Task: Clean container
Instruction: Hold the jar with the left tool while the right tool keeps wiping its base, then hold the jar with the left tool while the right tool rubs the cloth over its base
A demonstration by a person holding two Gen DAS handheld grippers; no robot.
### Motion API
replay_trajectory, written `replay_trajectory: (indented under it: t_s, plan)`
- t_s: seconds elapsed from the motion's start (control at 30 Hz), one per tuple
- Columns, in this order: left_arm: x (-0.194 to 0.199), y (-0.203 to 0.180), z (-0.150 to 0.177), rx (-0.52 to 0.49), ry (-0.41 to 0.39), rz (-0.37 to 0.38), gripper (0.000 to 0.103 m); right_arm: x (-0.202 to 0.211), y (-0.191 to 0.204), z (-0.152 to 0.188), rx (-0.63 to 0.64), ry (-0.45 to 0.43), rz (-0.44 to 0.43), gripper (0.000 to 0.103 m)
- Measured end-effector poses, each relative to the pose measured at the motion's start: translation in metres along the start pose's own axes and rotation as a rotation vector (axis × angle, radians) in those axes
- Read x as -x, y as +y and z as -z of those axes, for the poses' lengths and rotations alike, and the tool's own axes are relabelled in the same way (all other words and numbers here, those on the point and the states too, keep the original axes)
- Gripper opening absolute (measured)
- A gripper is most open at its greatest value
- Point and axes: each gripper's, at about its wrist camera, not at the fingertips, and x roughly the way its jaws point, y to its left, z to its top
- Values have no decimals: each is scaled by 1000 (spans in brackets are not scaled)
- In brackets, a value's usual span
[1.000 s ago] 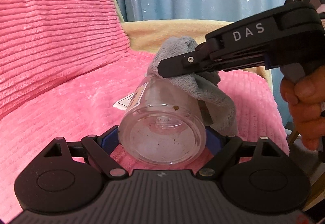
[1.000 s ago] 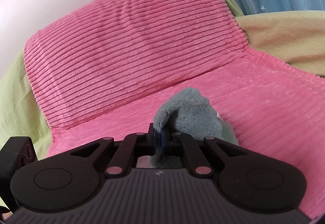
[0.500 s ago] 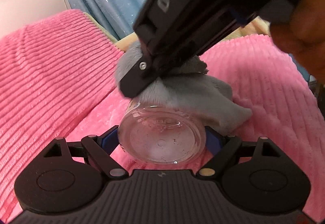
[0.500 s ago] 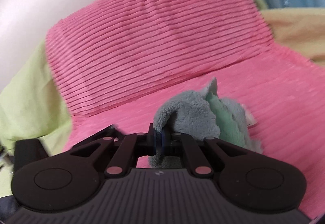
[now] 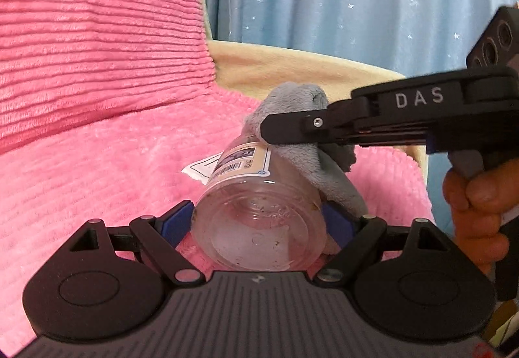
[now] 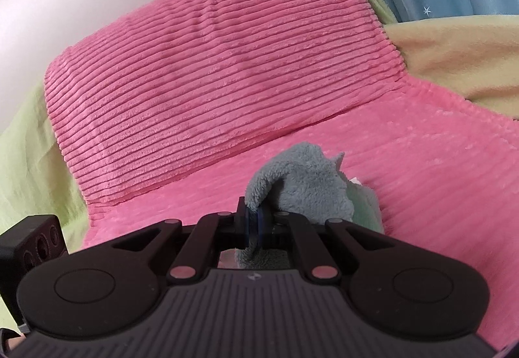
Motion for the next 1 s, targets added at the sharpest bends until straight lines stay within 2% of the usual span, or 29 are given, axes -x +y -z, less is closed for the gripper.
replay_trajectory:
  t_s: [0.07, 0.23, 0.3, 0.47, 0.57, 0.73, 0.77, 0.83, 0.9, 1.0]
  plan:
    - [-1, -9, 1, -73, -3, -28, 86, -1, 0, 0, -1, 0, -3, 3]
    - [-3, -47, 9, -397, -6, -131, 86, -2, -1, 0, -4, -1, -9, 3]
    - [-4, -53, 12, -457, -7, -144, 86, -3, -1, 0, -6, -1, -12, 3]
    - [-4, -42, 9, -369, -5, -118, 86, -4, -3, -1, -15, -4, -16, 2]
    - [-2, -29, 5, -248, -11, -76, 87, -5, -4, -2, -19, -6, -18, 2]
    - [-1, 1, 0, 14, -10, 22, 87, -5, -2, -2, -6, -3, -17, 2]
    - [-2, 3, 1, 31, -6, 29, 87, -5, -1, -2, -4, -2, -17, 2]
    - [-1, 2, 1, 32, -5, 32, 86, -4, 0, -1, 1, 7, -29, 2]
    - [-1, -2, 1, -10, -12, 17, 86, -3, 3, 0, 7, 20, -49, 2]
    - [0, -23, 1, -186, -39, -47, 84, -2, 7, 2, 16, 40, -78, 3]
